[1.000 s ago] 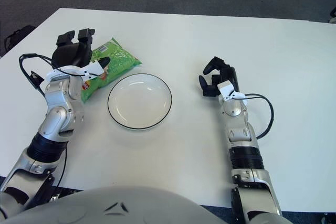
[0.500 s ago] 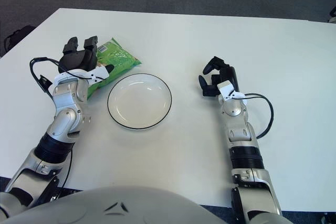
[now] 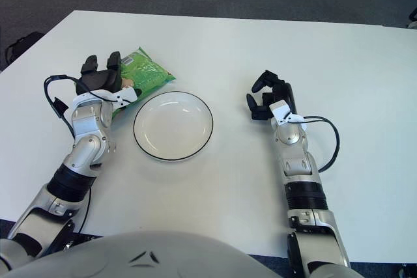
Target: Put the snack into the plate.
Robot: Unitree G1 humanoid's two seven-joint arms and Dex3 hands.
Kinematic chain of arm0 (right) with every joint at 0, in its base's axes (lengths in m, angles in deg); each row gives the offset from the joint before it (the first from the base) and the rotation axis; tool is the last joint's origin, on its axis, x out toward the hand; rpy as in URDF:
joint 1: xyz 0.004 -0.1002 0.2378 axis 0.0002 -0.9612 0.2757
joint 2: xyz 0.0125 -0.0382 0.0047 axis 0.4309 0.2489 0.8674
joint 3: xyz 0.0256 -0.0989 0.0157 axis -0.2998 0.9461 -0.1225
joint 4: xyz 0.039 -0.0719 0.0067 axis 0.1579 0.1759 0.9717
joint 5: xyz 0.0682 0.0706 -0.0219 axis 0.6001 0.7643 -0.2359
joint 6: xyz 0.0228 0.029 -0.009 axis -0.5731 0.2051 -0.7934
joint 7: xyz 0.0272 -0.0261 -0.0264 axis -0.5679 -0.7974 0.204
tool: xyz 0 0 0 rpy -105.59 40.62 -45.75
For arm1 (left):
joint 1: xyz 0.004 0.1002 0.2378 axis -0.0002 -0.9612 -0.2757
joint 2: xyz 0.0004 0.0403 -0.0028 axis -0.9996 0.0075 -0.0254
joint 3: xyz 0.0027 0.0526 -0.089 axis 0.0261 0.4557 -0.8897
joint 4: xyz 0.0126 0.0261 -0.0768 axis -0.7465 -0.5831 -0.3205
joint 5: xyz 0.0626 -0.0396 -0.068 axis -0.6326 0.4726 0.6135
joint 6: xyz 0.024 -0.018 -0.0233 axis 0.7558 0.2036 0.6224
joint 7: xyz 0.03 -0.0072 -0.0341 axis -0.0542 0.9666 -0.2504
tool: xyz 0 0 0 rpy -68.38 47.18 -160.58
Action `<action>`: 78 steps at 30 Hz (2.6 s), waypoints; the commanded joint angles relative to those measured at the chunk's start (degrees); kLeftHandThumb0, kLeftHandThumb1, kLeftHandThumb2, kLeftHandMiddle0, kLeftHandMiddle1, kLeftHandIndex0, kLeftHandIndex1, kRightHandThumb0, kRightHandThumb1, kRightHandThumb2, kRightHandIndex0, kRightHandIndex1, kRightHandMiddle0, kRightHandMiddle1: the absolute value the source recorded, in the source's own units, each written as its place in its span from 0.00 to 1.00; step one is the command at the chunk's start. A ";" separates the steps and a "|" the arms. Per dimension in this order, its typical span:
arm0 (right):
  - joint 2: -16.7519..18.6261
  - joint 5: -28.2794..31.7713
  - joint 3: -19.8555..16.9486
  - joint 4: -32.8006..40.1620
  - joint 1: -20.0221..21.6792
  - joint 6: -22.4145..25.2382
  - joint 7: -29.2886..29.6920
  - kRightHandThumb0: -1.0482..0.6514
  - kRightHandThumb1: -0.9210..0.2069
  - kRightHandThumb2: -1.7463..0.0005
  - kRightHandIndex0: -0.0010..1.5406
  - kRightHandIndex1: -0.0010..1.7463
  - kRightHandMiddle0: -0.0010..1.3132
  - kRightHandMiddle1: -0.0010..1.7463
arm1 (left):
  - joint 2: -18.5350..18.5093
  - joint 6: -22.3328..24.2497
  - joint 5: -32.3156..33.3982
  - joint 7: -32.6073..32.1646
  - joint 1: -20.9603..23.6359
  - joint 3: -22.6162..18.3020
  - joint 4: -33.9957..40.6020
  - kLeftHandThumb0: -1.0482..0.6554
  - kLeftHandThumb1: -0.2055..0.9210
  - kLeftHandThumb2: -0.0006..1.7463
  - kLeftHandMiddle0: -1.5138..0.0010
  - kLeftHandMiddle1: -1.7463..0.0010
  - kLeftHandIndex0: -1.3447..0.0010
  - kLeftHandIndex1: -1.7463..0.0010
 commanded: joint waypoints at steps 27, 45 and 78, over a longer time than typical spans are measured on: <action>0.37 -0.91 1.51 -2.56 -3.81 4.24 -1.81 0.31 0.60 0.19 0.85 1.00 0.52 1.00 | 1.01 0.48 10.67 -18.89 6.56 -1.03 -27.62 0.00 1.00 0.39 1.00 1.00 1.00 1.00; 0.32 -1.01 1.74 -1.91 -3.90 5.02 -1.70 0.31 0.60 0.20 0.85 1.00 0.51 1.00 | -2.48 -18.54 26.01 -46.71 11.50 -3.91 -52.20 0.11 0.96 0.34 0.98 0.28 1.00 0.52; -0.01 -1.62 2.27 -1.20 -4.12 5.70 -1.49 0.31 0.61 0.19 0.85 1.00 0.52 1.00 | -9.26 -41.60 38.74 -58.19 11.43 -3.50 -48.92 0.62 0.06 1.00 0.34 0.14 0.43 0.00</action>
